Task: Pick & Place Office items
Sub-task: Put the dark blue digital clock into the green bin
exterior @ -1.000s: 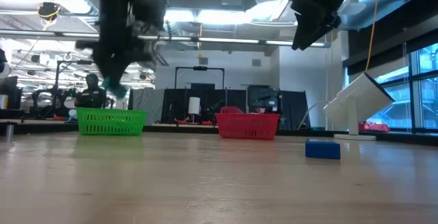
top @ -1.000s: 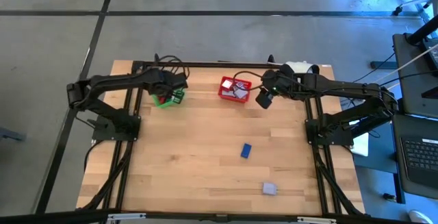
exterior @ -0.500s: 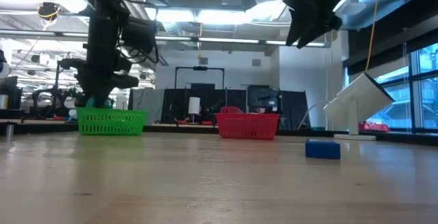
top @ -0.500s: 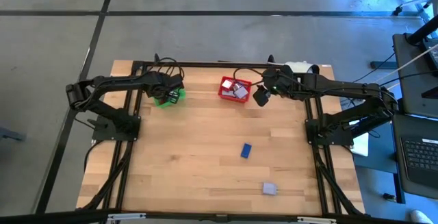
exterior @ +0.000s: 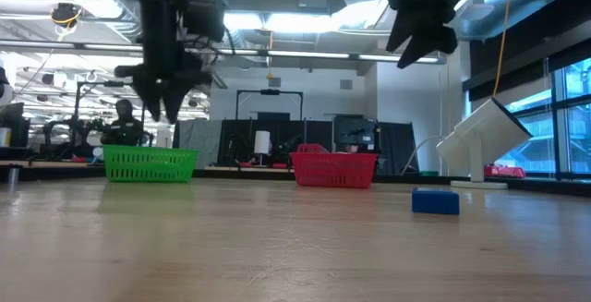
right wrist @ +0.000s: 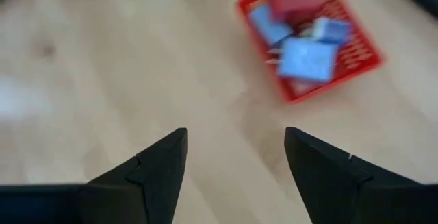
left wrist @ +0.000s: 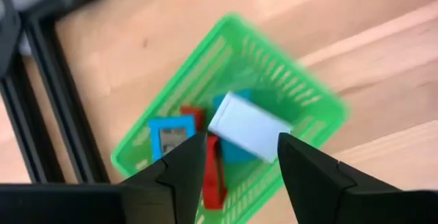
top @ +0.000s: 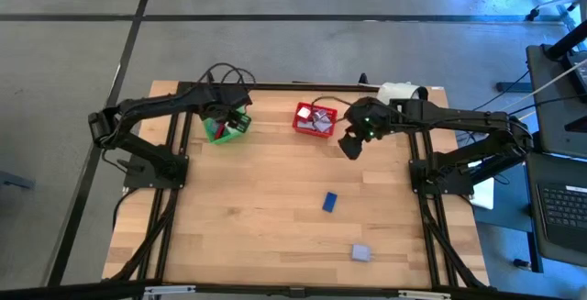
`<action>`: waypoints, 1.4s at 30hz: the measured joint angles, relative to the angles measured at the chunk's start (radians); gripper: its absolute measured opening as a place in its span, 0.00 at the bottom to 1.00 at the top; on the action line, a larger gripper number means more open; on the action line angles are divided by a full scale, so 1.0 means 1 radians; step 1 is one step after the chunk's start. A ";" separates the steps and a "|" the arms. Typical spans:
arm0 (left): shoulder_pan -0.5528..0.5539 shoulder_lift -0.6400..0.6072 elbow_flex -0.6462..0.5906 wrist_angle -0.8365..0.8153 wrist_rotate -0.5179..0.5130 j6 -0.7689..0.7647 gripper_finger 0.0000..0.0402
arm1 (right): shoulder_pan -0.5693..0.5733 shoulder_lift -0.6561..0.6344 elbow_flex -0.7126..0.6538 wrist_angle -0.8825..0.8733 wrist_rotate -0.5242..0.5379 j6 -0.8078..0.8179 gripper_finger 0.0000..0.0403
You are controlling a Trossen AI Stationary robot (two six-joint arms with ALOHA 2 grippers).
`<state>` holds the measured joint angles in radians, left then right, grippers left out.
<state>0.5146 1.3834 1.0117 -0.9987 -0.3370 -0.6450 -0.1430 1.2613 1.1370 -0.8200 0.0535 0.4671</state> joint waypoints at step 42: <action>-0.083 0.000 0.158 0.011 0.022 0.053 0.45 | 0.261 0.566 0.000 0.180 -0.413 -1.316 0.61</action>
<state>0.4313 1.3832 1.1694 -0.9874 -0.3153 -0.5921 0.1184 1.8278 1.1370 -0.6395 -0.3592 -0.8494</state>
